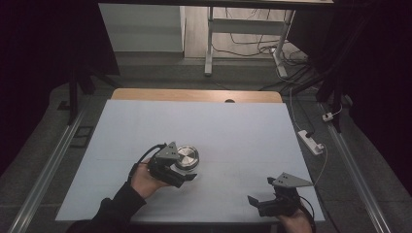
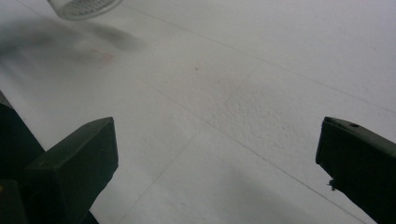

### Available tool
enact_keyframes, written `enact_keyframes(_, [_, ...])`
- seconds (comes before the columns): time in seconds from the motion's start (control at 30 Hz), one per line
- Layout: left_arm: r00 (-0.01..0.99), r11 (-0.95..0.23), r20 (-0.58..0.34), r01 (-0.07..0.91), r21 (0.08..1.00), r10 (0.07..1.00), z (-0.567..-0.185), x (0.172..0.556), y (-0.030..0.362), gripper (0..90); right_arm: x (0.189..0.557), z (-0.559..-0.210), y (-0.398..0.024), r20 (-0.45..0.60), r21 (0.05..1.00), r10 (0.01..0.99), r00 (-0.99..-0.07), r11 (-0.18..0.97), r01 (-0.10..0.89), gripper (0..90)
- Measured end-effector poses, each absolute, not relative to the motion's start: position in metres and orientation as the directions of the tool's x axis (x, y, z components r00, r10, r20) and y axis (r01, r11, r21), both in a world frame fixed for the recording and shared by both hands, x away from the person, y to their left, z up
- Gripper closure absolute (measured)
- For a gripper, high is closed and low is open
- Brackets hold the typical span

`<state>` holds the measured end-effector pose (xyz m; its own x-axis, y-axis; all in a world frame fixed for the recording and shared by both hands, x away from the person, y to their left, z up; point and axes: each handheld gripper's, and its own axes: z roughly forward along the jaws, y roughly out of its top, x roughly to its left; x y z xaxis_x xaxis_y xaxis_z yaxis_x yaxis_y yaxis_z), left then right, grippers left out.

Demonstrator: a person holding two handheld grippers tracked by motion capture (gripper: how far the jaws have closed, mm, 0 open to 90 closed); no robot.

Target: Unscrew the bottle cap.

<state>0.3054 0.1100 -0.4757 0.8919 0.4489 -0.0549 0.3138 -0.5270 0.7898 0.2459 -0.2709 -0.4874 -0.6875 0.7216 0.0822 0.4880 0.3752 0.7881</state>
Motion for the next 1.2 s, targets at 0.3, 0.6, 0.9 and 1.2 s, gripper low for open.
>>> enact_keyframes(0.3, [0.897,-0.535,-0.057,0.311,0.786,0.438,-0.477,0.306,0.106,15.4,0.248,-0.475,-0.250,0.074,0.814,0.673,-0.736,0.386,0.435,0.0])
enact_keyframes(0.6, [0.900,-0.543,-0.055,0.309,0.781,0.432,-0.479,0.306,0.104,15.4,0.254,-0.460,-0.228,0.073,0.833,0.607,-0.791,0.399,0.383,0.0])
enact_keyframes(0.9, [0.901,-0.540,-0.053,0.304,0.785,0.431,-0.478,0.305,0.103,15.4,0.262,-0.449,-0.200,0.040,0.836,0.527,-0.849,0.447,0.317,0.0])
enact_keyframes(1.2, [0.899,-0.537,-0.057,0.308,0.785,0.433,-0.479,0.305,0.103,15.4,0.277,-0.439,-0.175,0.049,0.831,0.488,-0.872,0.464,0.306,0.0])
